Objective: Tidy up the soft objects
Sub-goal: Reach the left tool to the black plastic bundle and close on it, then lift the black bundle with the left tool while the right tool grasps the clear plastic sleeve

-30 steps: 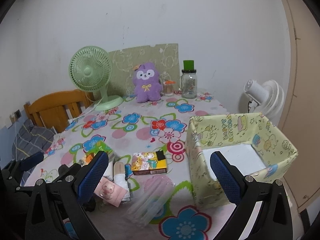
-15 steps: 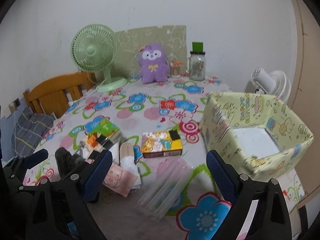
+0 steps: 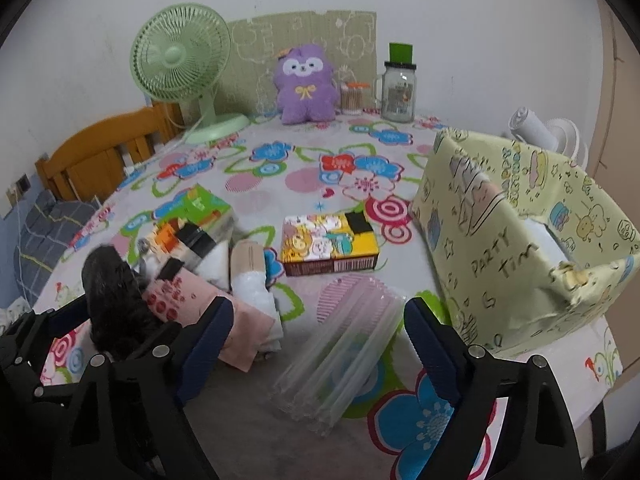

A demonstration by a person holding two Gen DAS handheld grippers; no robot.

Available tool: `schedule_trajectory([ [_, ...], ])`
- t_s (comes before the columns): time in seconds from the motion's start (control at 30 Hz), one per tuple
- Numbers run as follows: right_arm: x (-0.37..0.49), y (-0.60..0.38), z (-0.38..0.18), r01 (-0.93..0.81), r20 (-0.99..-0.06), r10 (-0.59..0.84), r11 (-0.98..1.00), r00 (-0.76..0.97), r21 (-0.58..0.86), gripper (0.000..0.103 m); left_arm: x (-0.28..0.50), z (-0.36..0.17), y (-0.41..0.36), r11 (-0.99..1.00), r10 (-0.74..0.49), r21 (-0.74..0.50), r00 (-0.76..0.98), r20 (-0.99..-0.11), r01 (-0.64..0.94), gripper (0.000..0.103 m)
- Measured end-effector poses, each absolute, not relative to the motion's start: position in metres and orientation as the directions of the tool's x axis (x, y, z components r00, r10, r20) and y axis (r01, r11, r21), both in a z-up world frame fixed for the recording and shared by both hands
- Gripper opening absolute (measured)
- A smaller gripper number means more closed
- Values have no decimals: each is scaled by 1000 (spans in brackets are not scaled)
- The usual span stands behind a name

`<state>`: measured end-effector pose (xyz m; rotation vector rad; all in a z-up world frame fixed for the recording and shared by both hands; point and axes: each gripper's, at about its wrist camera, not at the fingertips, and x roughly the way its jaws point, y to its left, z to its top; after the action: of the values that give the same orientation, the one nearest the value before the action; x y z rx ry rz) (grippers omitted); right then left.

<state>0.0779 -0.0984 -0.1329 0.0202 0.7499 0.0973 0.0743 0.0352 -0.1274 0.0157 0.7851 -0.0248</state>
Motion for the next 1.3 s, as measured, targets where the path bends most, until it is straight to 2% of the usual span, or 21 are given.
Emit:
schedule_trajectory([
  [0.23,84,-98,-146,-70,-715,87,996,694,53,86,76,-139,32,999,-28,0,684,-729,40,82],
  [0.43,87,-99,-153,-67,-732,96,995,674,69,76,77,-143,33,999,-13,11,675,-738,31,70],
  [0.47,86,-99,-153,-64,-733,95,995,673,70,71,77,-143,33,999,-9,14,675,-737,29,66],
  [0.5,87,-99,-153,-62,-735,93,996,671,70,59,77,-143,33,1000,-4,18,675,-738,25,65],
  [0.57,88,-99,-154,-52,-744,78,997,664,59,45,77,-143,34,1000,-4,14,676,-737,20,57],
  [0.67,89,-97,-158,-58,-753,65,998,654,36,40,77,-141,38,1000,-7,-8,676,-737,2,48],
  [0.8,89,-94,-157,-87,-753,96,995,651,52,22,76,-141,39,1000,-7,-7,676,-737,2,45],
  [1.0,85,-94,-154,-98,-745,109,993,658,60,14,74,-138,35,1000,-19,-7,679,-734,21,40],
  [1.3,81,-98,-145,-97,-722,124,992,681,79,11,70,-131,30,1000,-16,4,693,-721,27,39],
])
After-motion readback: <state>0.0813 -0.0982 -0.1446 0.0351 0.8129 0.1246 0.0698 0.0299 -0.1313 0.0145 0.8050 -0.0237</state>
